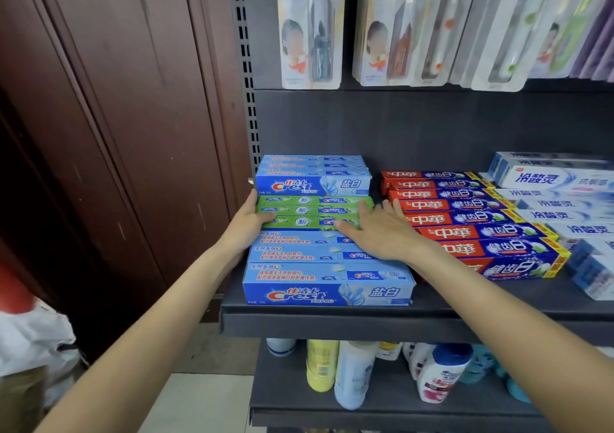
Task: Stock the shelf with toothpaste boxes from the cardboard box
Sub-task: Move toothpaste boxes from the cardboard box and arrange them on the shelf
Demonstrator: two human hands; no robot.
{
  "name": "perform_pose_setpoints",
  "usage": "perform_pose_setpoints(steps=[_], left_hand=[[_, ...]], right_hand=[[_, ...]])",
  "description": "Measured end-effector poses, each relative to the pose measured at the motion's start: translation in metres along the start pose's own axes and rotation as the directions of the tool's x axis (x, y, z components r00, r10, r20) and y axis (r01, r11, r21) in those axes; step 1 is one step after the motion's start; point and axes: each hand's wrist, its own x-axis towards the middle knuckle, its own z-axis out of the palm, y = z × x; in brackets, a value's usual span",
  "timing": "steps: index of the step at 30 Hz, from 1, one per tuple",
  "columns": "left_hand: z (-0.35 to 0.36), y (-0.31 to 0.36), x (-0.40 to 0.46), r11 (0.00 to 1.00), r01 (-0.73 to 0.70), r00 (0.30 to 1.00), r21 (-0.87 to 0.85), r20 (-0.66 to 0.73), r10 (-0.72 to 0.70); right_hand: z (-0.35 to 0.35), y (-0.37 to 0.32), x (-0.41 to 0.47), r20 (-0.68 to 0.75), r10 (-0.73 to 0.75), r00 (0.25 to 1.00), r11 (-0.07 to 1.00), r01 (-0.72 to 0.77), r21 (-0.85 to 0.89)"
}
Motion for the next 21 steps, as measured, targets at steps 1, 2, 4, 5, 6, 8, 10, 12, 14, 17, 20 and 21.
perform_pose_setpoints(steps=[1,2,4,5,6,8,10,12,14,17,20,21], left_hand=[[0.000,0.000,0.001,1.000,0.002,1.000,0.008,-0.001,-0.002],[-0.001,0.000,0.001,1.000,0.006,1.000,0.015,0.001,-0.006],[-0.002,0.000,0.001,1.000,0.013,1.000,0.021,0.001,-0.013],[-0.002,0.000,0.002,1.000,0.012,1.000,0.025,0.000,-0.012],[-0.002,0.001,0.003,0.999,0.008,1.000,0.034,-0.001,-0.008],[-0.001,0.004,0.004,0.998,-0.001,1.000,0.060,-0.008,0.002],[-0.001,0.004,0.006,0.998,-0.013,1.000,0.054,-0.004,0.013],[-0.001,0.003,0.008,0.999,-0.026,1.000,0.043,-0.001,0.026],[-0.001,0.002,0.010,0.999,-0.025,1.000,0.039,0.001,0.025],[-0.001,0.001,0.012,0.999,-0.026,1.000,0.038,-0.007,0.027],[0.002,0.007,0.004,0.996,-0.024,1.000,0.082,-0.005,0.024],[0.006,0.014,-0.002,0.993,-0.016,1.000,0.119,-0.013,0.018]], right_hand=[[0.000,-0.002,0.002,-0.026,0.014,1.000,1.000,-0.013,0.028],[0.000,-0.003,0.004,-0.056,0.026,0.998,0.996,-0.021,0.087],[-0.001,-0.005,0.008,-0.121,0.053,0.991,0.958,-0.016,0.285],[-0.002,-0.005,0.011,-0.143,0.071,0.987,0.922,-0.010,0.386],[-0.002,-0.005,0.015,-0.153,0.087,0.984,0.887,-0.007,0.462],[-0.001,-0.004,0.024,-0.145,0.097,0.985,0.838,-0.002,0.546],[0.000,-0.003,0.032,-0.124,0.086,0.989,0.808,0.004,0.590],[0.002,-0.001,0.039,-0.126,0.074,0.989,0.803,0.016,0.596],[0.004,0.001,0.042,-0.131,0.061,0.990,0.805,0.029,0.592],[0.008,0.002,0.046,-0.138,0.041,0.990,0.810,0.048,0.584],[0.007,0.000,0.046,-0.132,0.043,0.990,0.818,0.041,0.573],[0.005,-0.001,0.043,-0.133,0.045,0.990,0.828,0.038,0.560]])
